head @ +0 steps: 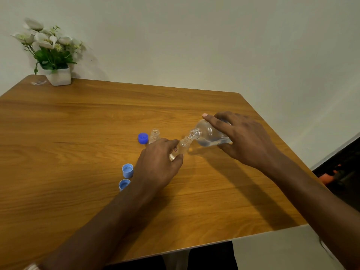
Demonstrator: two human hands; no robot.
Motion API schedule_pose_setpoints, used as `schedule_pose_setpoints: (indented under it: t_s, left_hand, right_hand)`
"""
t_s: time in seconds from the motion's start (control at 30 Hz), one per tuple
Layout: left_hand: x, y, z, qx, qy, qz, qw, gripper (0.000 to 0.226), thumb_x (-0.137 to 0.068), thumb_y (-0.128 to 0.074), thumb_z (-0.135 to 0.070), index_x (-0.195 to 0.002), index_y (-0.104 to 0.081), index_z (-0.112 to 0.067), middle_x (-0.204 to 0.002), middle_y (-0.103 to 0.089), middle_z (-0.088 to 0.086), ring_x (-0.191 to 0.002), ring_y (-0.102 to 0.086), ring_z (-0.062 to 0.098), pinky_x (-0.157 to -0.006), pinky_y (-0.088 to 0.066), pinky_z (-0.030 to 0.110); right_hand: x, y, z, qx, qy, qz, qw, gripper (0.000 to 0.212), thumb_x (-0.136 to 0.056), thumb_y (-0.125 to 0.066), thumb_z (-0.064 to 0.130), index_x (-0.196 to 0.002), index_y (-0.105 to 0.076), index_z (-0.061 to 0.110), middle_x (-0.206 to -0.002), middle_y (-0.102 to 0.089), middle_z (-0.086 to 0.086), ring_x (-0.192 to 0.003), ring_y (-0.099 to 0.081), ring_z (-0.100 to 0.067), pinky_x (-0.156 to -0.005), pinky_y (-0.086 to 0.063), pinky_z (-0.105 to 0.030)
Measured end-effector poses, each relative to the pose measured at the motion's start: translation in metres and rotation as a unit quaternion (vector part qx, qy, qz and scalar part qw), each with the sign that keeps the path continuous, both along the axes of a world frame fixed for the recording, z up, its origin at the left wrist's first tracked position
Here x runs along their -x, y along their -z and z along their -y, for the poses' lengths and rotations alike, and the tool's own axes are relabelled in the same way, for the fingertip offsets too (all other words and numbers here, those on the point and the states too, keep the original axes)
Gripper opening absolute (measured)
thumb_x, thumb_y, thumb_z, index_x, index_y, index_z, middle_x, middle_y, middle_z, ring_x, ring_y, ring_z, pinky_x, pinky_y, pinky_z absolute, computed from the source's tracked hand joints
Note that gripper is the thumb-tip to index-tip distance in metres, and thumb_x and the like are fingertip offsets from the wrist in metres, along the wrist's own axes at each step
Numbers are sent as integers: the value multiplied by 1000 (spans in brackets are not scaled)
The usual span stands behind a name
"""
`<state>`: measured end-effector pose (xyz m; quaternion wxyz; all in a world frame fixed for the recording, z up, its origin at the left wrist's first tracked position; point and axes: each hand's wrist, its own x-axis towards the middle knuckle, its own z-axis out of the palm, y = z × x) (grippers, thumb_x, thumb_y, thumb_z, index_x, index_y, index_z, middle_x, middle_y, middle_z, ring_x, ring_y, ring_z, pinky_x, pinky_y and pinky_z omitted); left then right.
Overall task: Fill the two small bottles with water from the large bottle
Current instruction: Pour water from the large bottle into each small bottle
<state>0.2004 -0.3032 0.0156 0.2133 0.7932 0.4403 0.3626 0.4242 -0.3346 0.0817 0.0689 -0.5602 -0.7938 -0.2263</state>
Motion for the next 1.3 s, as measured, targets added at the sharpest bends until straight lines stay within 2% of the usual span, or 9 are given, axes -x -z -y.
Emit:
schedule_pose_setpoints:
  t_s: [0.33,0.5,0.73,0.87,1.0,1.1,1.2,1.3]
  left_hand:
    - [0,1,-1,-2,-3,3,1000,20,-83,-63,-28,-101,-68,-22,-85,-64,-5,-84,-59,14,-73,-50,43]
    - [0,2,-2,-3,-2,9,1000,27,-80,-59,-34,-102,-68,-21,-86,-65,-6,-83,-60,13,-72,-51,41]
    - [1,1,-1,-10,-8,29,1000,20,-80,-64,-31,-95,-68,-18,-80,-63,-4,-77,-59,14,-69,-51,42]
    - [0,0,-1,-10,-18,52,998,18,-78,-65,-30,-88,-67,-15,-76,-61,-5,-75,-59,13,-68,-51,42]
    - [-1,-1,1,-1,-16,71,997,20,-79,-68,-27,-97,-69,-16,-81,-64,-6,-80,-61,10,-73,-52,41]
    - [0,1,1,13,-13,61,998,18,-80,-69,-25,-96,-69,-17,-84,-67,-5,-83,-63,8,-74,-53,41]
    - [-1,2,-1,24,-11,52,998,13,-80,-68,-27,-90,-68,-19,-81,-67,-7,-83,-63,6,-75,-54,40]
    - [-1,3,-3,36,-7,39,999,15,-80,-65,-31,-91,-68,-20,-82,-69,-8,-85,-64,4,-76,-55,39]
  right_hand:
    - [-1,2,0,1,0,-7,1000,84,-74,-82,25,-146,-39,22,-126,-60,-12,-107,-61,-32,-76,-52,-41]
    - [-1,4,0,0,0,-16,1000,86,-74,-82,25,-147,-37,23,-125,-61,-11,-105,-62,-31,-74,-52,-39]
    - [1,10,0,-5,13,-45,999,85,-75,-80,27,-148,-36,24,-127,-59,-6,-103,-62,-26,-69,-47,-30]
    - [5,15,1,6,24,-78,997,88,-75,-78,30,-150,-30,26,-129,-57,-3,-100,-62,-23,-63,-51,-30]
    - [12,23,0,7,41,-148,988,88,-78,-75,38,-151,-27,25,-129,-56,1,-98,-61,-18,-60,-56,-34]
    - [17,28,-1,-1,57,-235,970,89,-78,-75,43,-151,-27,26,-132,-55,3,-105,-59,-14,-72,-56,-33]
    - [22,32,-6,-8,76,-342,937,94,-72,-81,41,-149,-29,28,-137,-53,4,-117,-54,-14,-88,-54,-37]
    - [27,35,-13,-19,86,-420,903,97,-68,-85,41,-147,-31,27,-140,-52,5,-124,-51,-14,-95,-53,-42]
